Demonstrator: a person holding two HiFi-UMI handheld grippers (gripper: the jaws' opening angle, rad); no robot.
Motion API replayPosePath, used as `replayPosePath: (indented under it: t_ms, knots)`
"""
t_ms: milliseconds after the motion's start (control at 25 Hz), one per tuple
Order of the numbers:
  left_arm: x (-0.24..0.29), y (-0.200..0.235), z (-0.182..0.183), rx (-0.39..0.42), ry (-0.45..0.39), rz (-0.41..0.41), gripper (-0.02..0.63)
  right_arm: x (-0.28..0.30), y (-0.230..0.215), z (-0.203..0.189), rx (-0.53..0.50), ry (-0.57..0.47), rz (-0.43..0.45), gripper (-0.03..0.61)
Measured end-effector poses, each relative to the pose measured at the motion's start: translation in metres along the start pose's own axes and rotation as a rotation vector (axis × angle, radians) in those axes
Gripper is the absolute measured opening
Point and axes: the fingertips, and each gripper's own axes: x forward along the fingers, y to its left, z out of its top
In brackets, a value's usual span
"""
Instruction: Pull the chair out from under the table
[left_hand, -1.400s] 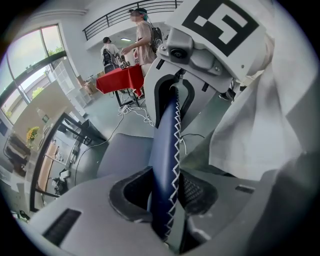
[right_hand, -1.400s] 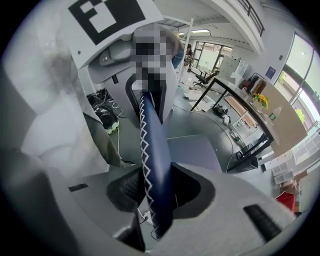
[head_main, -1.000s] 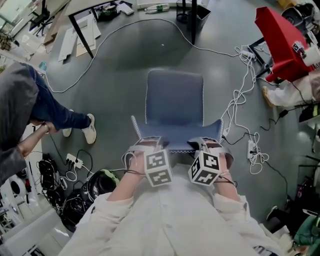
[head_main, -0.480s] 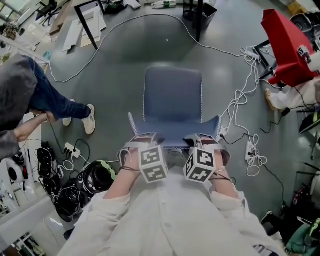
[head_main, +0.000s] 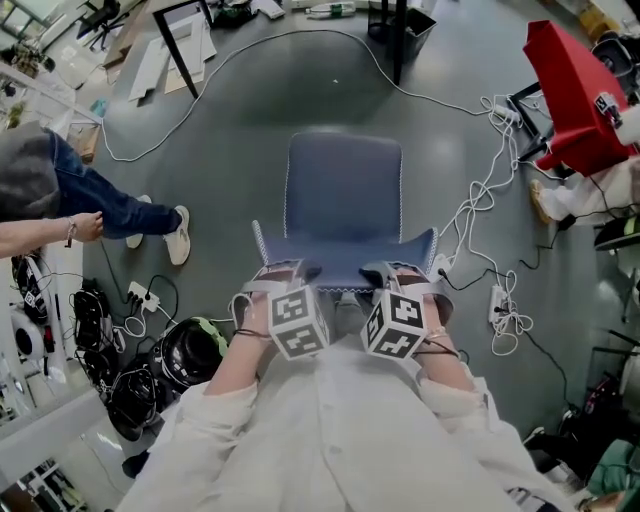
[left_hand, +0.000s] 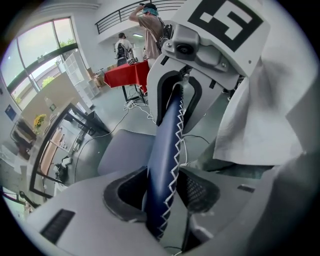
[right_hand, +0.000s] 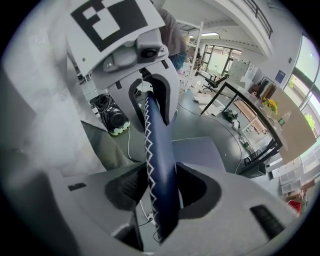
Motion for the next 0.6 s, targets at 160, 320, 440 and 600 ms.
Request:
replayPosePath:
  t_ms: [160,320,440,600]
  knots:
    - [0.007,-0.004,-0.004,0.027,0.031,0.030,0.220,-0.004,-0.001,0.005,0.031,-0.057,-0.011,0.181]
    - [-0.003,-0.009,0.002,-0.006,-0.026,-0.013,0.250,-0.017,0.000,0.010,0.036,-0.104,-0.007,0.192]
    - [-0.023,-0.011,0.015,-0.049,-0.108,-0.050,0.249,-0.034,0.002,0.017,0.030,-0.144,0.004,0.193]
    - [-0.057,-0.001,0.042,-0.180,-0.294,-0.049,0.249,-0.066,-0.006,0.036,0.043,-0.259,-0.018,0.192]
